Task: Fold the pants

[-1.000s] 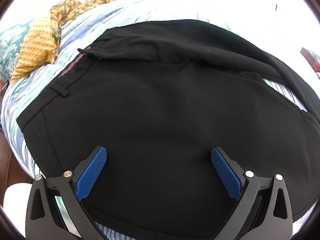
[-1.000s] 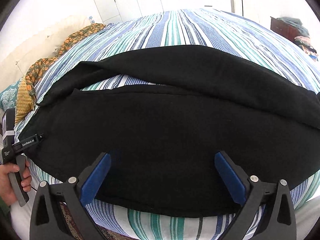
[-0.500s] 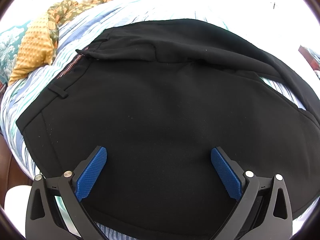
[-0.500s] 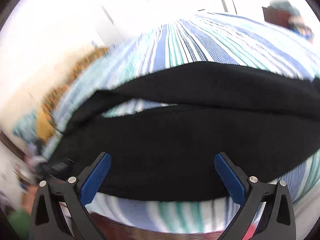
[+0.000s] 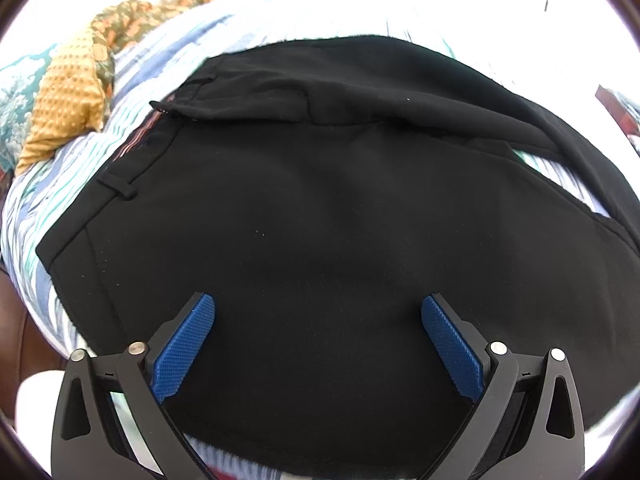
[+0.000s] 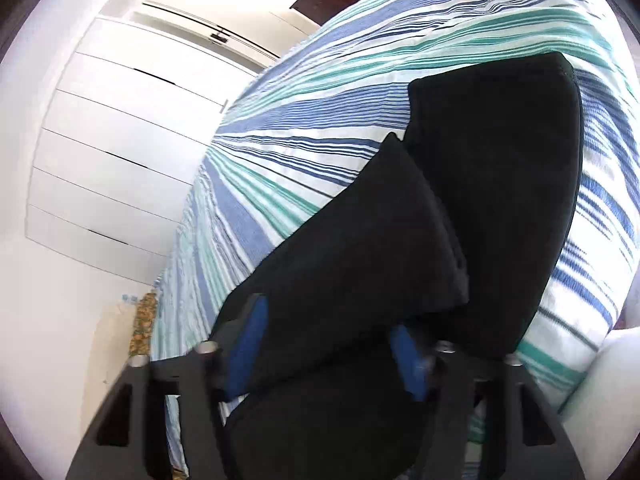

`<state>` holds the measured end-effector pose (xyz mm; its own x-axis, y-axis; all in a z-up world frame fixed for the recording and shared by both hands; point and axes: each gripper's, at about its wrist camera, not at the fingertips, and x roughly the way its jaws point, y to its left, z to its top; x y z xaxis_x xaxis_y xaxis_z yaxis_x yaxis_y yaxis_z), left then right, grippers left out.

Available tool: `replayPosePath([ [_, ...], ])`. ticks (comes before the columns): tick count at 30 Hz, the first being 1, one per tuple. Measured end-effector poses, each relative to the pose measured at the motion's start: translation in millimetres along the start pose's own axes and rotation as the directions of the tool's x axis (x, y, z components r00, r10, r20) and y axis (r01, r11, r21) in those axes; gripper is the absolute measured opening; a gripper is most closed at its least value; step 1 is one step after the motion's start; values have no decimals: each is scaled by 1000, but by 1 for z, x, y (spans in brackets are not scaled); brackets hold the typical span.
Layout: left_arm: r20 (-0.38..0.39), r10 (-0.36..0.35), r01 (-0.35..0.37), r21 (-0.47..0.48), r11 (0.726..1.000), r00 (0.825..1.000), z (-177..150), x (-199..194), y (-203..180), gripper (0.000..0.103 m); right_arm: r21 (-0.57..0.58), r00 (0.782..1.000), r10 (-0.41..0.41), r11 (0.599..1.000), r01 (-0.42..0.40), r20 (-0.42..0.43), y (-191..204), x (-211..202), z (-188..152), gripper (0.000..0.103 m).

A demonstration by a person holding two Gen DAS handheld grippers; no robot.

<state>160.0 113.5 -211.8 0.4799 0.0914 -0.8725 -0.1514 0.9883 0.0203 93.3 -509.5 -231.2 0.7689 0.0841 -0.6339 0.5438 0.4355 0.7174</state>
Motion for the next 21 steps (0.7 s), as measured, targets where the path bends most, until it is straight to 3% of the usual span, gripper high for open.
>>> replayPosePath([
  [1, -13, -41, 41, -20, 999, 999, 6, -6, 3, 102, -30, 999, -42, 999, 42, -12, 3, 3, 4, 5],
  [3, 11, -178, 179, -78, 981, 984, 24, -22, 11, 102, -70, 1000, -18, 997, 17, -11, 15, -2, 12, 5],
  [5, 29, -270, 271, -119, 955, 963, 56, -31, 12, 102, -175, 999, 34, 984, -33, 5, 38, -20, 18, 5],
  [9, -7, -458, 446, -212, 869, 889, 134, -7, -5, 102, -398, 991, 133, 910, -118, 10, 92, -59, 21, 5],
  [11, -64, -502, 473, -250, 844, 862, 167, 25, -22, 102, -452, 983, 186, 876, -167, -4, 109, -76, 18, 5],
  [14, -120, -468, 408, -335, 849, 875, 196, 69, -37, 102, -517, 967, 256, 826, -226, -14, 121, -110, 5, 5],
  [17, -134, -464, 376, -413, 830, 876, 213, 100, -43, 99, -545, 953, 303, 795, -267, -24, 123, -132, -4, 5],
  [19, -141, -455, 355, -443, 823, 879, 219, 113, -44, 86, -551, 946, 322, 783, -289, -38, 119, -144, -6, 5],
  [20, -151, -448, 341, -453, 824, 881, 221, 118, -44, 66, -550, 943, 330, 779, -301, -47, 117, -149, -6, 5],
  [21, -162, -444, 330, -462, 823, 881, 222, 122, -44, 30, -551, 940, 336, 775, -310, -56, 115, -152, -6, 5],
])
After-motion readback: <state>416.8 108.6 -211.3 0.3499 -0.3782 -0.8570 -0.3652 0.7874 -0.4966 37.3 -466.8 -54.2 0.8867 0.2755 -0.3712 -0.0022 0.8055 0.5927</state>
